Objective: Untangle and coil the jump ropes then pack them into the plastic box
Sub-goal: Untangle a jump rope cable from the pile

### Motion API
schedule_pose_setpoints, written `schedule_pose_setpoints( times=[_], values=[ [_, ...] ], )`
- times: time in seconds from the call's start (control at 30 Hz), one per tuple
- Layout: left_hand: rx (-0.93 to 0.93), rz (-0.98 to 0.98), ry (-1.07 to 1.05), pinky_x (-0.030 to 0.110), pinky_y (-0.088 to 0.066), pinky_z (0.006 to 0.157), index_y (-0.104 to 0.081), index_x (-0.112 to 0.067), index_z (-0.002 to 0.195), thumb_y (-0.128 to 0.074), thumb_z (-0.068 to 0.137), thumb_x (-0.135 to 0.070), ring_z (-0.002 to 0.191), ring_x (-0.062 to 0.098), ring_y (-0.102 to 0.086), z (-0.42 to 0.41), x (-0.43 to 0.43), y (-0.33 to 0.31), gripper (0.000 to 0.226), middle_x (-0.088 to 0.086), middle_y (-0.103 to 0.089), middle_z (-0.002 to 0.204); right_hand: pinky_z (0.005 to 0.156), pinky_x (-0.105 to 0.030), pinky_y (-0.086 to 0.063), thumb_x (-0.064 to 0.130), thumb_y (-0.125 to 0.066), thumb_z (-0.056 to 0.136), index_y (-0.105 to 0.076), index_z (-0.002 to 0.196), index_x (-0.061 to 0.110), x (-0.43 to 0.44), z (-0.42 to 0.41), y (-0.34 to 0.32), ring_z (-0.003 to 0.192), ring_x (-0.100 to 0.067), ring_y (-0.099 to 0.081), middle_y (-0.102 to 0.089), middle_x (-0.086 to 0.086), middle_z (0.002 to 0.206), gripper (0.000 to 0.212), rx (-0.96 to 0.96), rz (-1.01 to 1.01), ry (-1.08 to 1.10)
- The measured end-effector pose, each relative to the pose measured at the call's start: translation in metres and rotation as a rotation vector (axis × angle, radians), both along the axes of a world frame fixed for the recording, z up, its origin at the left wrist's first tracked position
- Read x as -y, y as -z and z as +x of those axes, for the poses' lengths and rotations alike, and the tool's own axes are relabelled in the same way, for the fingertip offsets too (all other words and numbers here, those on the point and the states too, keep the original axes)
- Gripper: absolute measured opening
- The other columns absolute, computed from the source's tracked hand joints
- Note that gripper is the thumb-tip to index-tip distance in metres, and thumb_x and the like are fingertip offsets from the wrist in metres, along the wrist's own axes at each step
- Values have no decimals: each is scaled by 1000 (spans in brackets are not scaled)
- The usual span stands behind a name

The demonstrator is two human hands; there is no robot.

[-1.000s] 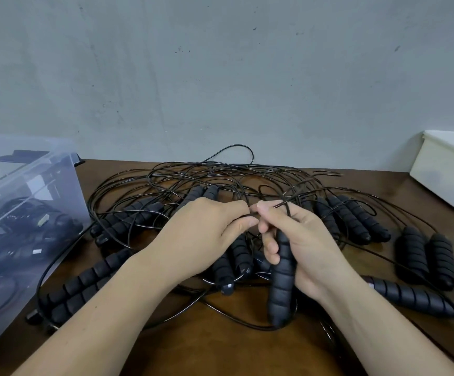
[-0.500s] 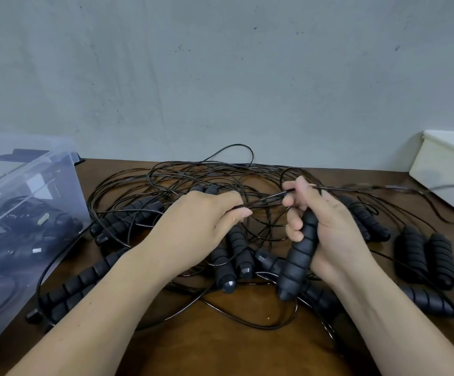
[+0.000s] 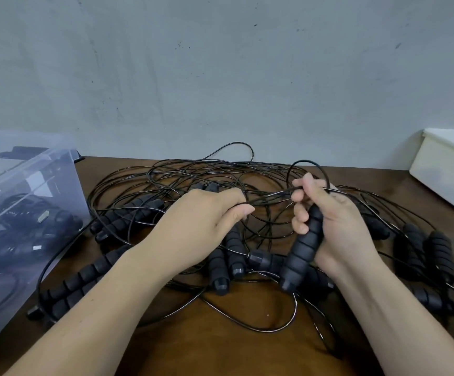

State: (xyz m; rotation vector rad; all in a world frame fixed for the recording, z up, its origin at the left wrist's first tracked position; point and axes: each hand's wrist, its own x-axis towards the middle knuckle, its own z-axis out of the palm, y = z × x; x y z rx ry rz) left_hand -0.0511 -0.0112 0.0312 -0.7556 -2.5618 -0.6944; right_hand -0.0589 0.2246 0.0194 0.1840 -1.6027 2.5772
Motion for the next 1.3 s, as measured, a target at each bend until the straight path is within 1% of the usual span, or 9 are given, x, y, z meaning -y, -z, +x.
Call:
schedule_pose_setpoints(
  times=[0.17, 0.3, 0.6, 0.8, 0.87, 1.0, 1.03, 1.17, 1.3],
  values=[
    [-20, 42, 36, 39, -47, 57, -62, -31, 100, -44, 108, -52, 59, 9, -52, 2, -4, 2, 28, -9, -52, 62, 43, -23, -38, 32, -72, 93, -74, 114, 4, 13, 6, 5, 53, -14, -46, -69, -12, 89, 35, 7, 92, -155],
    [-29, 17, 39, 37, -46, 57, -60, -32, 99, -50, 107, -50, 59, 7, -48, 4, -9, 6, 22, -13, -48, 61, 45, -25, -38, 33, -70, 98, -75, 100, 6, 19, 9, 7, 50, -16, -44, -66, -10, 82, 28, 11, 182, -162],
    [27, 145, -65, 29, -48, 61, -65, -35, 87, -59, 101, -56, 69, 5, -63, -2, 11, -8, 26, -13, -65, 70, 46, -22, -38, 29, -64, 106, -68, 105, 4, -6, -3, -3, 57, -10, -42, -59, -3, 80, 25, 13, -21, 1],
    [-17, 124, -138, 26, -37, 59, -62, -30, 84, -56, 104, -53, 64, 7, -57, -6, 16, -6, 31, -8, -58, 62, 45, -22, -38, 33, -64, 106, -68, 107, 7, -9, -4, -3, 57, -12, -43, -62, -4, 84, 26, 18, -12, -9],
    [23, 212, -110, 22, -35, 57, -63, -27, 84, -57, 104, -50, 58, 6, -53, -5, 14, -6, 32, -7, -56, 61, 45, -22, -38, 35, -68, 101, -69, 115, 3, -4, -2, -2, 58, -12, -44, -65, -6, 87, 34, 49, 16, -49],
    [286, 722, 47, 27, -27, 54, -65, -17, 81, -58, 108, -41, 51, 12, -31, -6, 7, -4, 37, -6, -37, 54, 48, -26, -40, 18, -85, 85, -68, 125, -2, 6, 2, 5, 67, -18, -47, -68, -18, 97, 47, 71, 248, -183],
    [339, 808, 83, 27, -22, 55, -64, -15, 81, -57, 108, -40, 51, 15, -26, -6, 6, -3, 38, -7, -33, 55, 52, -30, -42, 11, -82, 82, -66, 125, -2, 7, 4, 6, 70, -21, -49, -68, -24, 102, 47, 78, 295, -263],
    [416, 928, 116, 29, -15, 53, -61, -12, 82, -55, 109, -39, 54, 18, -17, -9, 5, -2, 38, -7, -27, 56, 76, -36, -53, -5, -56, 71, -57, 131, -2, 7, 10, 12, 93, -24, -61, -72, -17, 132, 60, 83, 422, -524],
    [468, 1060, 120, 24, -17, 47, -61, -12, 86, -55, 109, -33, 51, 13, -16, -11, 11, -6, 32, -5, -24, 58, 91, -33, -57, -10, -63, 79, -56, 144, 11, 8, 11, 12, 108, -22, -66, -71, -8, 138, 69, 31, 491, -510]
  ],
)
